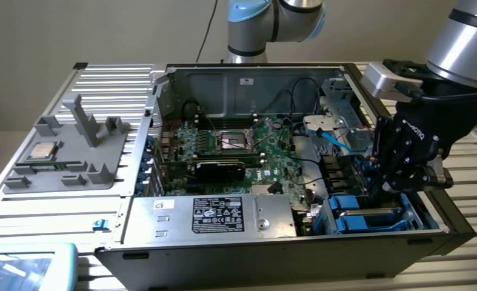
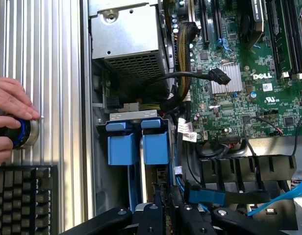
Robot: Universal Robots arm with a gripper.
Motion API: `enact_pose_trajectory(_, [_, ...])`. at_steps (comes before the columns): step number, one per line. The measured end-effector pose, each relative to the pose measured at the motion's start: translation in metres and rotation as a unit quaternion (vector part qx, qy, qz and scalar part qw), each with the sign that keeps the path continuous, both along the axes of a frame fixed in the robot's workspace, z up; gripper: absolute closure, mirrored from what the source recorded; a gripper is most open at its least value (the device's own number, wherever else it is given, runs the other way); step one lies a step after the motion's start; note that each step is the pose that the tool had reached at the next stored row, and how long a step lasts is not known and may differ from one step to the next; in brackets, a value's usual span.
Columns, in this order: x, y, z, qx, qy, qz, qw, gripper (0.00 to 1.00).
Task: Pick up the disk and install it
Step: 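Insert the first disk wire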
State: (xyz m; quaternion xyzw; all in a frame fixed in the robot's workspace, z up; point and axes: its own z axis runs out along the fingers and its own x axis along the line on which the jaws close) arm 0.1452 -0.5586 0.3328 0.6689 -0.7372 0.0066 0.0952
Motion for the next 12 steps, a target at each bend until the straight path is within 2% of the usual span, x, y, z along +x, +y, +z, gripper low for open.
enact_pose_trajectory(12, [-0.0021,0.0000,-0.0012,0.0005,-0.0015,0.000,1.0000,0.84])
